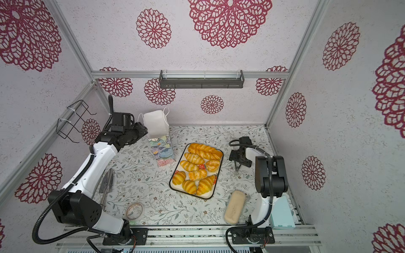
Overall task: Pack bread into a paper bag
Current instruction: Place the paper bag at the top-left of the table, then pick up the pair of food tongs from the top-right of the table.
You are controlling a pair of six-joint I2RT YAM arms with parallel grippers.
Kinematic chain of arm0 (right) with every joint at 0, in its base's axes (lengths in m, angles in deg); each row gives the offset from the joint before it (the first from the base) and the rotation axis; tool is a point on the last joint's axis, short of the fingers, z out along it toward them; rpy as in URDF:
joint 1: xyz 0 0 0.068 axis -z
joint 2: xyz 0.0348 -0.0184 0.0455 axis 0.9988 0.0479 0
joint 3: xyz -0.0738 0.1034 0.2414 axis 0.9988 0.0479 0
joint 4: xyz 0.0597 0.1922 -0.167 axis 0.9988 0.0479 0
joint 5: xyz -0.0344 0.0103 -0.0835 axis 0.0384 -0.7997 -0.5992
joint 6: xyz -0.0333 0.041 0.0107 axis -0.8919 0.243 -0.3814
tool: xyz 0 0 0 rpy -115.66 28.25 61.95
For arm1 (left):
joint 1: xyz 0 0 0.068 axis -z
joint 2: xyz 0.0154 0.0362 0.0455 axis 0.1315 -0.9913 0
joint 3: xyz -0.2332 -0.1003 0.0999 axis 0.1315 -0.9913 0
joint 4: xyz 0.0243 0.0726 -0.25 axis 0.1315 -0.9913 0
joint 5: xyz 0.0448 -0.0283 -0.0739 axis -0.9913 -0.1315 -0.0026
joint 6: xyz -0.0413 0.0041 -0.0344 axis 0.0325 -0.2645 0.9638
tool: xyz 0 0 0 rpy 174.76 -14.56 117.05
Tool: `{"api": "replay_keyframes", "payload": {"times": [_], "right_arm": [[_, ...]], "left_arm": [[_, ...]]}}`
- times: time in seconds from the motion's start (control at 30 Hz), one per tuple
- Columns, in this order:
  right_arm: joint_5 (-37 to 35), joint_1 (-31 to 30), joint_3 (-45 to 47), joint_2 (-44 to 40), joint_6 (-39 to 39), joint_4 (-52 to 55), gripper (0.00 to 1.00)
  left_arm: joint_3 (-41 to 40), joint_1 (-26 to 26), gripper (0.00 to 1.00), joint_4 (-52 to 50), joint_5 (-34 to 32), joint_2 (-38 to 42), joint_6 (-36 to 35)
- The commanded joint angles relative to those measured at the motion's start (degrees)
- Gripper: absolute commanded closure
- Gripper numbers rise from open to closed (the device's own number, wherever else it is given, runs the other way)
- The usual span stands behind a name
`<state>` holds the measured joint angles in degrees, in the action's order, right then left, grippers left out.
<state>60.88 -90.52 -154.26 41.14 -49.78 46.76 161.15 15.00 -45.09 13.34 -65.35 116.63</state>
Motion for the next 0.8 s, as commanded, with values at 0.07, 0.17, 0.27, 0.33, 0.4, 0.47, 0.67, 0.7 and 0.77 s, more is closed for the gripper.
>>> {"api": "replay_keyframes", "payload": {"times": [0.07, 0.17, 0.27, 0.33, 0.4, 0.47, 0.67, 0.7, 0.77], "right_arm": [[-2.79, -0.37, -2.28, 0.93, -1.79, 0.58, 0.07], [-3.14, -0.6, -2.58, 1.71, -2.08, 0.73, 0.1], [-3.24, -0.87, -2.48, 1.86, -2.18, 0.94, 0.13], [-3.81, -1.34, -2.2, 1.72, -2.4, 0.99, 0.13], [-4.24, -1.73, -2.32, 2.11, -2.86, 1.15, 0.14], [-4.98, -2.0, -2.63, 2.57, -2.93, 1.55, 0.16], [-6.97, -2.36, -2.16, 1.62, -3.0, 1.82, 0.28], [-7.22, -2.36, -1.98, 1.23, -3.0, 1.74, 0.29], [-7.37, -2.44, -1.58, 0.34, -2.89, 1.45, 0.31]], "left_arm": [[2.41, -0.37, 0.44, -1.83, -0.57, 0.71, -1.46], [2.45, -0.49, 0.47, -2.19, -0.83, 1.07, -1.79], [2.5, -0.76, 0.5, -2.45, -0.82, 1.4, -2.05], [2.69, -0.87, 0.5, -2.62, -0.83, 1.47, -2.19], [2.92, -0.94, 0.5, -2.77, -0.82, 1.52, -2.45], [3.15, -0.94, 0.5, -2.86, -0.79, 1.4, -2.58], [4.25, -1.03, 0.5, -3.77, -0.72, 1.08, -3.21], [4.33, -1.02, 0.5, -3.8, -0.73, 1.02, -3.32], [4.54, -1.1, 0.5, -3.89, -0.61, 1.1, -3.43]]}}
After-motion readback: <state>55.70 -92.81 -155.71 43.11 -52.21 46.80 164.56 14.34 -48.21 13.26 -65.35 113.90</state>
